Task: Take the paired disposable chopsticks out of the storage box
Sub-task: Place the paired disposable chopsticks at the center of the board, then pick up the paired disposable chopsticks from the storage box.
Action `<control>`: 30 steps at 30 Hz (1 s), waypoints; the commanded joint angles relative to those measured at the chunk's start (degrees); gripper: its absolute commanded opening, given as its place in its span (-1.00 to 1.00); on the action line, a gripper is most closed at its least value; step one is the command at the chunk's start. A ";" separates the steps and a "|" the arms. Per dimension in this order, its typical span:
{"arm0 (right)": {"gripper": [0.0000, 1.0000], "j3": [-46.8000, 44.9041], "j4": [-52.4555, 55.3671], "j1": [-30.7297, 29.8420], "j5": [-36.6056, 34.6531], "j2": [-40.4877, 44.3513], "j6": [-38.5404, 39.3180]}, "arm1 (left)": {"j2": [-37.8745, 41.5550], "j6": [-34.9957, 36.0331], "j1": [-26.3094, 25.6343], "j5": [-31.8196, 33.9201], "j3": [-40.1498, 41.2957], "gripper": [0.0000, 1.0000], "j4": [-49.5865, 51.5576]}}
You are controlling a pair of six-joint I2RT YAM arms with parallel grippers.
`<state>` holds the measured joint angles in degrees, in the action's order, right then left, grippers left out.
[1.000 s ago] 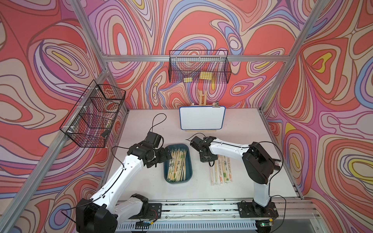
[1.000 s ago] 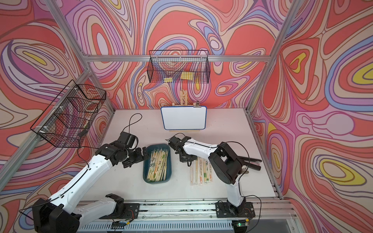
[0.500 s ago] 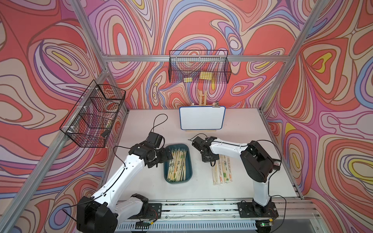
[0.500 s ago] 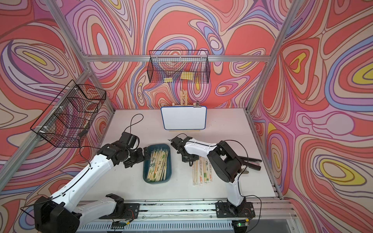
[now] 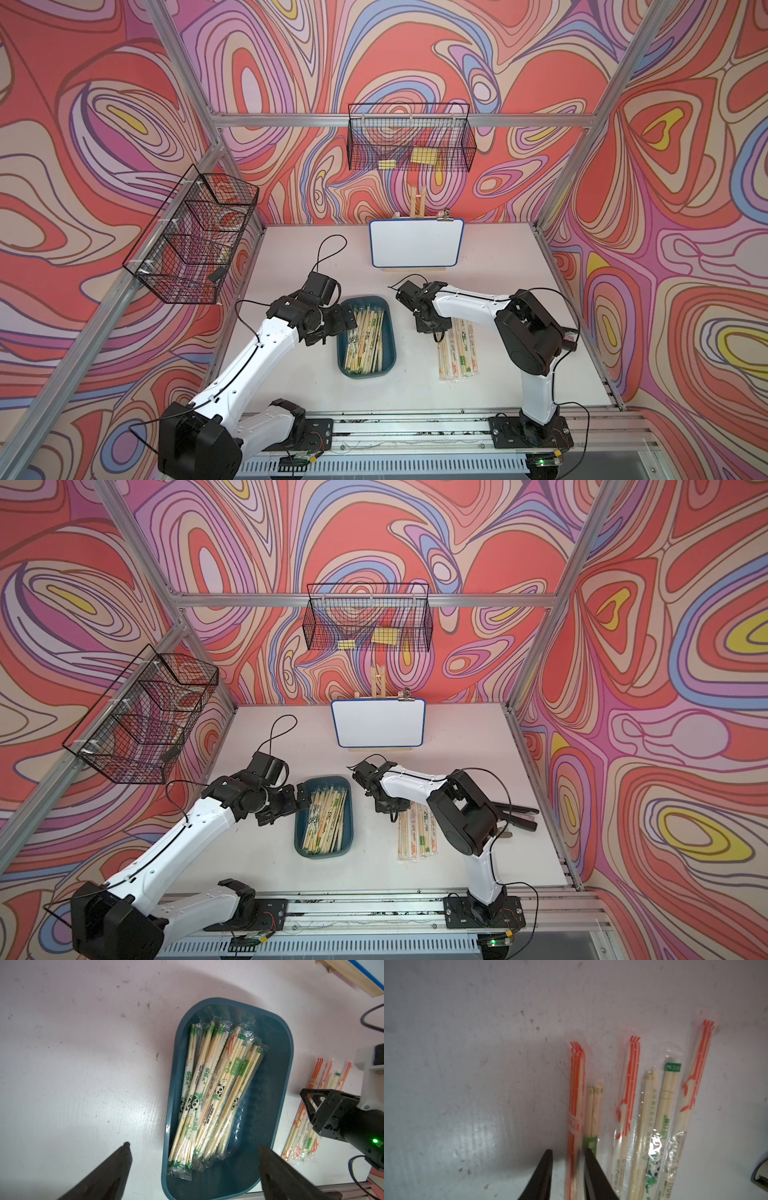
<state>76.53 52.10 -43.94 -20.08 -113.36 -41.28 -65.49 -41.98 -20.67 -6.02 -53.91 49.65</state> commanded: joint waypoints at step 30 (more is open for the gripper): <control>-0.26 8.52 -10.63 -8.06 17.34 9.16 -5.61 | 0.66 2.47 3.83 7.11 -0.85 1.00 3.77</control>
<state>82.76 44.12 -51.31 -5.34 -101.25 -44.53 -64.84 -41.43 -18.76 -0.38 -52.93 51.51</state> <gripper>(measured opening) 0.373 0.997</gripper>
